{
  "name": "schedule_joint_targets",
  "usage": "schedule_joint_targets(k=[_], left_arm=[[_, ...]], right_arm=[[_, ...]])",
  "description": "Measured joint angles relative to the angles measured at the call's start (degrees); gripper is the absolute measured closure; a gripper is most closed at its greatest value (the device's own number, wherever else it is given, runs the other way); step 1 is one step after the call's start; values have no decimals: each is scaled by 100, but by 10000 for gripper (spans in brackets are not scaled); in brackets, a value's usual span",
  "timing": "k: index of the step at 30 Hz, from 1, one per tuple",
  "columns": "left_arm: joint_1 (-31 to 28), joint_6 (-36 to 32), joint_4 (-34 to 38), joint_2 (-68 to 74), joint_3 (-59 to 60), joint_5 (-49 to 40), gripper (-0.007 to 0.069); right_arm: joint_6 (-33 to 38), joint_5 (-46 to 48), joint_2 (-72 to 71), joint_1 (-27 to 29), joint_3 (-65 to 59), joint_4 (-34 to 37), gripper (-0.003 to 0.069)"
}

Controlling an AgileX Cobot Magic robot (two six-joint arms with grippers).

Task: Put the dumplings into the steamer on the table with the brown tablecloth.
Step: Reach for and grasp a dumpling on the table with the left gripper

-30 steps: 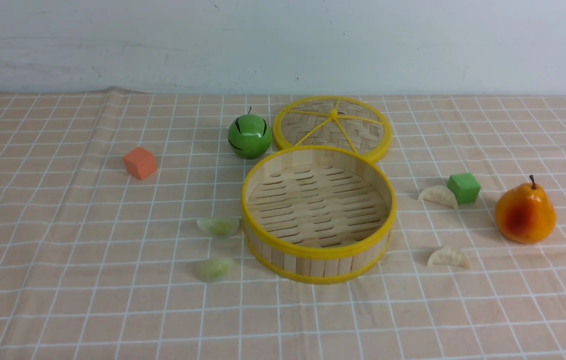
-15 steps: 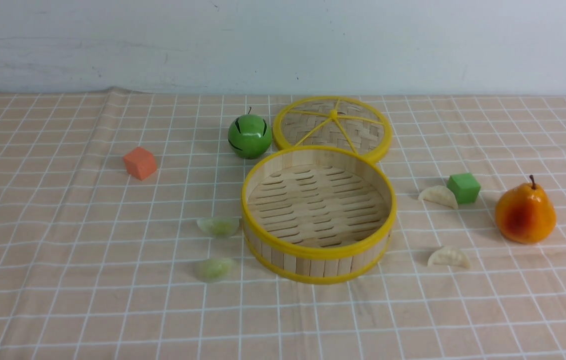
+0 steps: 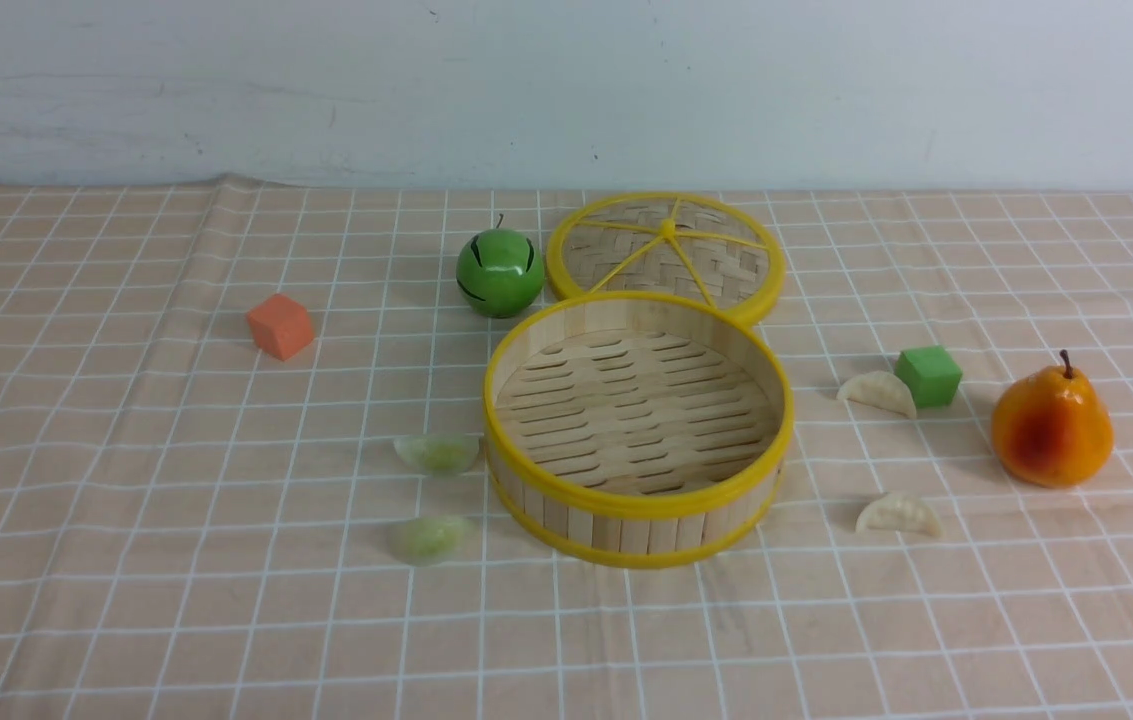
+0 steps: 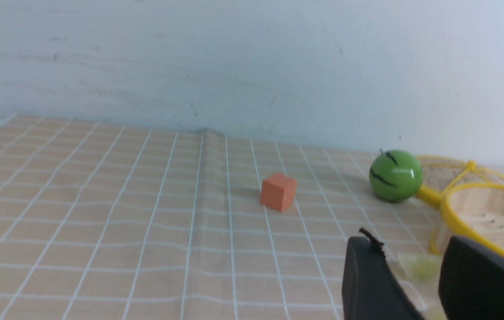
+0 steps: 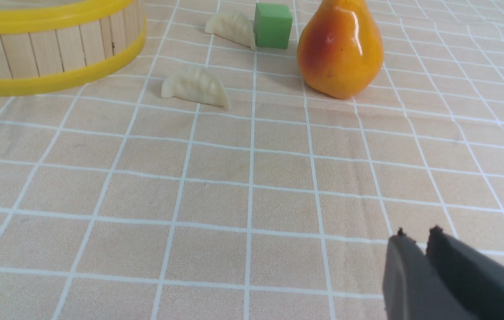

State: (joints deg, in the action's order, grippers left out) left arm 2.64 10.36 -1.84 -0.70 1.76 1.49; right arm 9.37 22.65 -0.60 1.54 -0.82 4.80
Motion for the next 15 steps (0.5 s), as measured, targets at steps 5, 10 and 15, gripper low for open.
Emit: schedule_joint_targets(k=[5,10,15], left_arm=[[0,0,0,0,0,133,386],[0,0,0,0,0,156,386],[0,0,0,0,3,530,386]], right_arm=[[0,0,0,0,0,0,575],[0,0,0,0,0,0,570],[0,-122,0,0,0,-176,564]])
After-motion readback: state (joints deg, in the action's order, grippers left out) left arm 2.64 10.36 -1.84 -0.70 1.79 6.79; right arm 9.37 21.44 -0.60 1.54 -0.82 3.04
